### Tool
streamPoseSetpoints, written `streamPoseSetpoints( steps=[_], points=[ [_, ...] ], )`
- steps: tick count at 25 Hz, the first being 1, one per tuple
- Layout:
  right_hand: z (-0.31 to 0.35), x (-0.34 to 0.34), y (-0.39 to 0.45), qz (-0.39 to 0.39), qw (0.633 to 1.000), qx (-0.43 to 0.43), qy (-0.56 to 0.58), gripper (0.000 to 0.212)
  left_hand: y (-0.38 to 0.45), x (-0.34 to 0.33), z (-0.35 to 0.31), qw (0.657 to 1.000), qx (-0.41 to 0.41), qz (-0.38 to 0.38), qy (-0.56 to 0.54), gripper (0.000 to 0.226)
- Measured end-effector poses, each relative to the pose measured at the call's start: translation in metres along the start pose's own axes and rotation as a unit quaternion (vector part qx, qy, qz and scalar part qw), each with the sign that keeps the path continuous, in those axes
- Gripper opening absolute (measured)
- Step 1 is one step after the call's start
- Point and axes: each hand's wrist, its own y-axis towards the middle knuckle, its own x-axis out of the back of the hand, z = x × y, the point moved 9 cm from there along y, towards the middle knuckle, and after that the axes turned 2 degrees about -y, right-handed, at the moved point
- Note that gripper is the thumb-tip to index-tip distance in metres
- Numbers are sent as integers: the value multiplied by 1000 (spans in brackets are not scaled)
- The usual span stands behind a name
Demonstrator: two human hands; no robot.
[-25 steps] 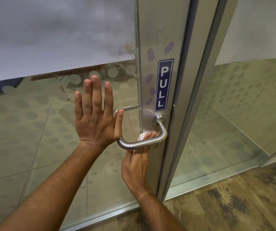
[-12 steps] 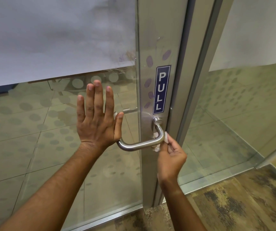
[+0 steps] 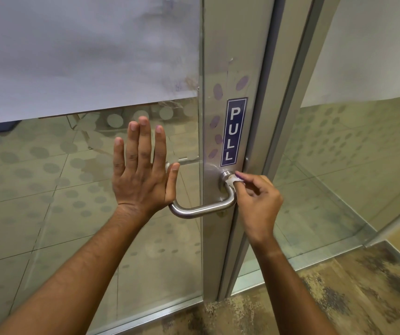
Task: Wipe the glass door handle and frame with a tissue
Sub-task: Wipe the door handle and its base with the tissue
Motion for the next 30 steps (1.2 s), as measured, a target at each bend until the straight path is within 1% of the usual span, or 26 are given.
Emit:
streamPoseSetpoints(
  steps=[2, 4, 5, 8, 11, 13, 15, 17, 19, 20, 21, 22, 23, 25, 27, 28, 30],
  points=[
    [-3, -2, 3, 15, 1000, -10, 4, 24, 1, -1, 2, 1000, -1, 3, 3, 87],
    [-17, -2, 1, 13, 993, -79, 85, 21, 2, -1, 2, 1000, 1, 1, 0, 84],
    [-25, -4, -1, 7, 984, -120, 132, 20, 1, -1, 1, 1000, 2, 1, 1, 83],
    [-44, -11, -16, -39, 941, -229, 245, 15, 1, -1, 0, 1000, 4, 5, -6, 87],
    [-57, -23, -35, -76, 892, -324, 307, 12, 2, 0, 1, 1000, 9, 8, -3, 87],
    [-64, -36, -49, -101, 842, -393, 356, 18, 2, 0, 1, 1000, 12, 11, -5, 83],
    [-65, -54, -61, -125, 774, -452, 426, 27, 2, 0, 1, 1000, 13, 13, -3, 82],
    [-59, -71, -71, -114, 709, -501, 482, 31, 2, 0, 1, 1000, 14, 11, -5, 83],
    [-55, -80, -80, -100, 652, -539, 525, 27, 2, 0, 1, 1000, 14, 11, -2, 81],
    [-53, -82, -81, -93, 633, -548, 539, 24, 2, 0, 1, 1000, 14, 11, 1, 80],
    [-51, -81, -80, -86, 626, -549, 548, 22, 2, 0, 2, 1000, 14, 10, 1, 79],
    [-50, -79, -78, -82, 628, -547, 548, 20, 2, 0, 2, 1000, 14, 9, -1, 79],
    [-51, -75, -75, -83, 644, -545, 530, 19, 2, 0, 2, 1000, 14, 9, -3, 79],
    [-57, -63, -69, -110, 709, -527, 456, 20, 3, -1, 2, 1000, 17, 11, -9, 79],
    [-62, -46, -63, -149, 773, -486, 380, 25, 2, 0, 2, 1000, 16, 9, -12, 80],
    [-61, -38, -60, -157, 800, -462, 348, 26, 2, 0, 2, 1000, 15, 8, -13, 81],
    [-56, -24, -50, -157, 855, -406, 282, 20, 2, 0, 1, 1000, 12, 11, -13, 85]
  ],
)
